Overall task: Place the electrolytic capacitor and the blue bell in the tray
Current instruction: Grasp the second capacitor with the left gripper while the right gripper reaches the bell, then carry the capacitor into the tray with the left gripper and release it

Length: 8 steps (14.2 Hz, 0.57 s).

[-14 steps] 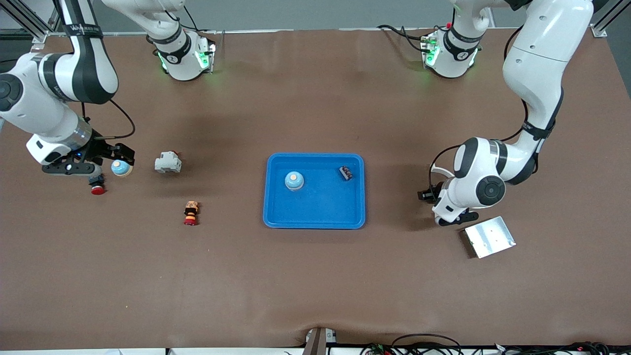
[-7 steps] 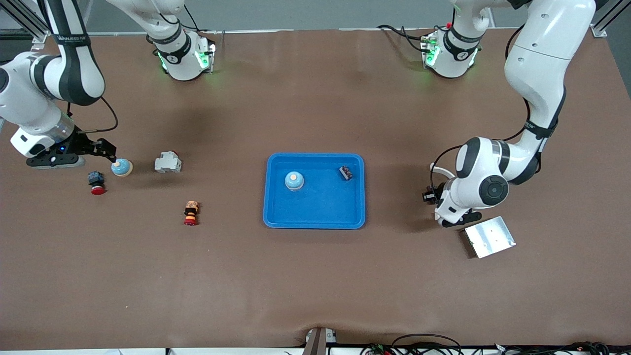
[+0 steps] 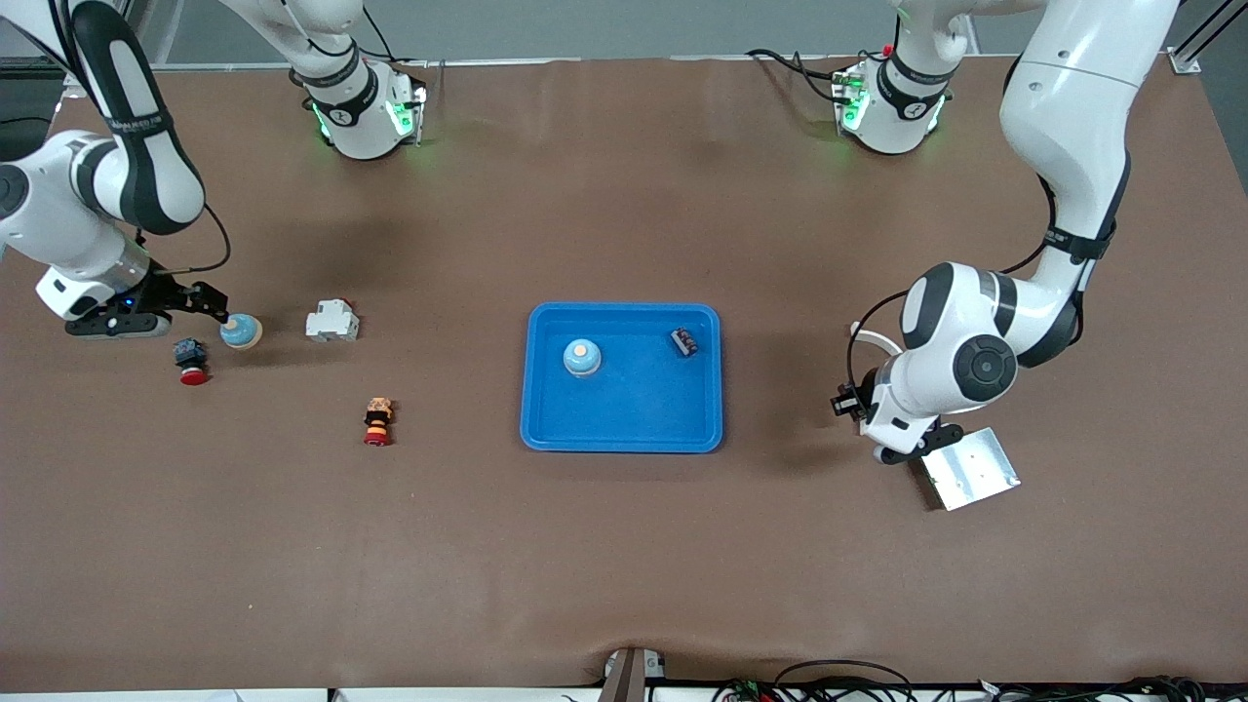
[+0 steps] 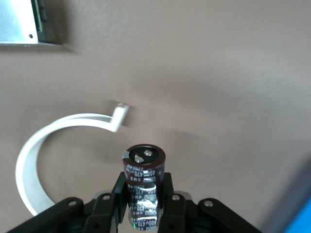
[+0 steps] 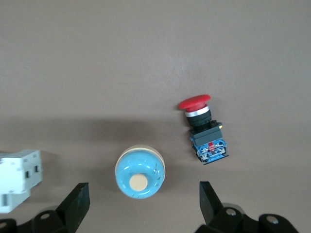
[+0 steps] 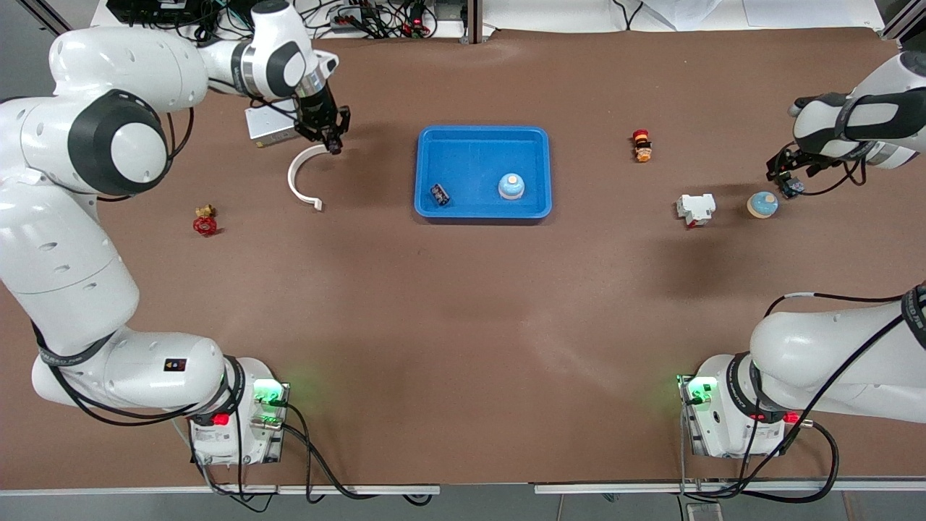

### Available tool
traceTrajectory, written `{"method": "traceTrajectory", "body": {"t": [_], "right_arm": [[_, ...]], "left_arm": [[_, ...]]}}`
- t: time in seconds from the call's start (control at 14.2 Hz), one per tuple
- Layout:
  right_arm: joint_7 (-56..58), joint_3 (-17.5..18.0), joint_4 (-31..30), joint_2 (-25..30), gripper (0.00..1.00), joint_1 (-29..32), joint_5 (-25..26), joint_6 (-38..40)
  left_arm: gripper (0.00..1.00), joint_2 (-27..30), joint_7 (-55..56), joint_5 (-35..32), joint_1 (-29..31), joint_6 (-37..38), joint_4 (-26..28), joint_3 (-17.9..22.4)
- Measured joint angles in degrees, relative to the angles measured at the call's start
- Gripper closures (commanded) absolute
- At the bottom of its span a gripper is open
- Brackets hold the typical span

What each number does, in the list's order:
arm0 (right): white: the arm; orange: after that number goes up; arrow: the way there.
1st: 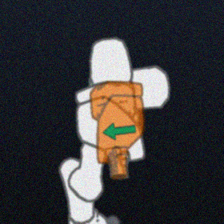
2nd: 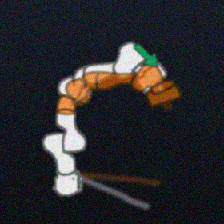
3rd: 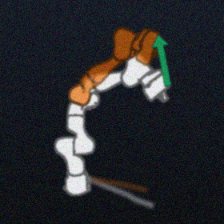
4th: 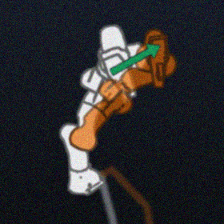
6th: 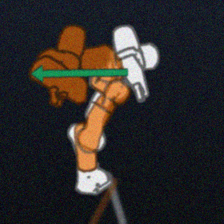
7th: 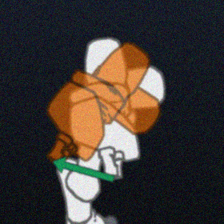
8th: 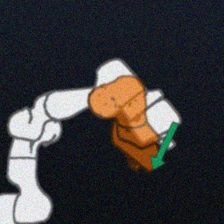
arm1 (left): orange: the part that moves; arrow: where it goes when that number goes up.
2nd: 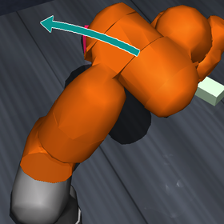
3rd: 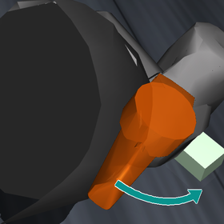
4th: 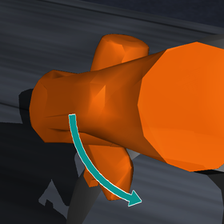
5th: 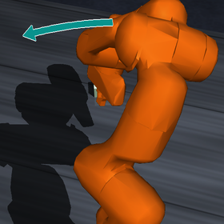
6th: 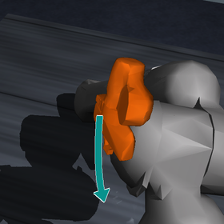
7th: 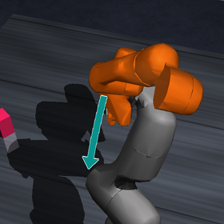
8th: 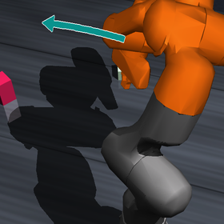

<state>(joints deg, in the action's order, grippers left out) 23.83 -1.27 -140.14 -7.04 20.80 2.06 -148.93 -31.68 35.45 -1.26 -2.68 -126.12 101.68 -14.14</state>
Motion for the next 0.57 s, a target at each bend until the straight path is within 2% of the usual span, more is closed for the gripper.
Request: {"method": "traceTrajectory", "body": {"t": [0.21,0.57], "right_arm": [[0.0,0.01,0.04,-3.02,0.0,0.27,-0.02,-2.51],[-0.01,0.06,0.04,-4.62,0.0,0.28,-0.08,-4.27]], "left_arm": [[1.0,0.09,7.52,0.0,-3.39,0.48,-3.39,-0.07],[1.0,-1.15,20.26,0.0,-10.3,0.65,-9.63,-0.23]]}}
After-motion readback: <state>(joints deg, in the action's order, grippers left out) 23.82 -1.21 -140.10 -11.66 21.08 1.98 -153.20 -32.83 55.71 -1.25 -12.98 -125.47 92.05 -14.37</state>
